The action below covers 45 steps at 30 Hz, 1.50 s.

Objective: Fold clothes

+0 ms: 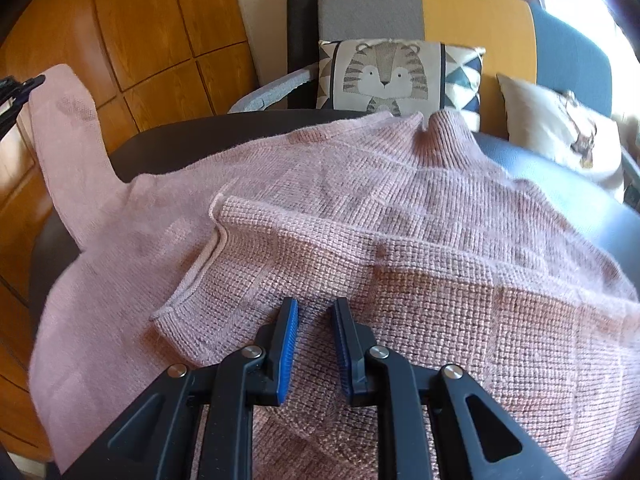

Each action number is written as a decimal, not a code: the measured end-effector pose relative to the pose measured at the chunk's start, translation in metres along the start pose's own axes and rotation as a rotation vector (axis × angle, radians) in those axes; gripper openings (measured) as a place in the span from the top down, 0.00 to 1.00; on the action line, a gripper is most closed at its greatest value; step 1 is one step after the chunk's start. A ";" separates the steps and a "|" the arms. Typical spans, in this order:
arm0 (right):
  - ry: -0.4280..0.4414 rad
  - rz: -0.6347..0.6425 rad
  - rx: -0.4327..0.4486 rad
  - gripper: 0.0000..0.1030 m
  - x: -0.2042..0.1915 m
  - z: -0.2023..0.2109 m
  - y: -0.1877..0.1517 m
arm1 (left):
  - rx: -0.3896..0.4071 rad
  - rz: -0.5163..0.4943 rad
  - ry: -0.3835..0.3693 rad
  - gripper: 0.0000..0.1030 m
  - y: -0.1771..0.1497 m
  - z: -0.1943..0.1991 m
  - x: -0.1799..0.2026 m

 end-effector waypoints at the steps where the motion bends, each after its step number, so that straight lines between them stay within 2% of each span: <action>1: 0.011 -0.026 -0.008 0.83 0.001 0.001 0.000 | 0.005 -0.013 -0.012 0.92 0.001 0.003 0.008; 4: 0.041 -0.110 -0.017 0.82 0.005 0.009 0.003 | 0.011 -0.033 -0.047 0.92 0.004 0.008 0.026; 9: 0.068 -0.187 0.059 0.82 0.009 0.042 0.004 | 0.003 -0.064 -0.121 0.92 -0.004 0.022 0.066; 15: 0.016 -0.277 0.027 0.81 0.031 0.065 -0.022 | 0.003 -0.144 -0.209 0.92 -0.016 0.031 0.122; 18: 0.017 -0.343 0.036 0.81 0.044 0.073 -0.036 | -0.002 -0.192 -0.229 0.92 -0.027 0.032 0.146; 21: 0.055 -0.392 0.055 0.81 0.050 0.073 -0.045 | -0.013 -0.242 -0.255 0.92 -0.043 0.035 0.172; 26: 0.047 -0.374 0.071 0.81 0.051 0.071 -0.048 | -0.042 -0.305 -0.296 0.92 -0.074 0.040 0.202; 31: 0.066 -0.400 0.091 0.81 0.053 0.071 -0.048 | -0.094 -0.371 -0.331 0.92 -0.117 0.040 0.229; 35: 0.073 -0.420 0.098 0.81 0.052 0.073 -0.049 | -0.165 -0.407 -0.353 0.92 -0.164 0.032 0.245; 40: 0.070 -0.443 0.114 0.81 0.052 0.077 -0.049 | -0.276 -0.391 -0.387 0.92 -0.222 0.017 0.259; 45: 0.085 -0.474 0.151 0.81 0.056 0.089 -0.043 | -0.355 -0.451 -0.385 0.92 -0.277 0.000 0.275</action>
Point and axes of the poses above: each gripper's, at about its wrist camera, not at the fingertips, and z roughly against the way its jaws point, x to its right, y to its top, the point moved 10 cm from there along -z, roughly the way its jaws point, and after that the axes turned 9 degrees about y, right-handed, at the moved point
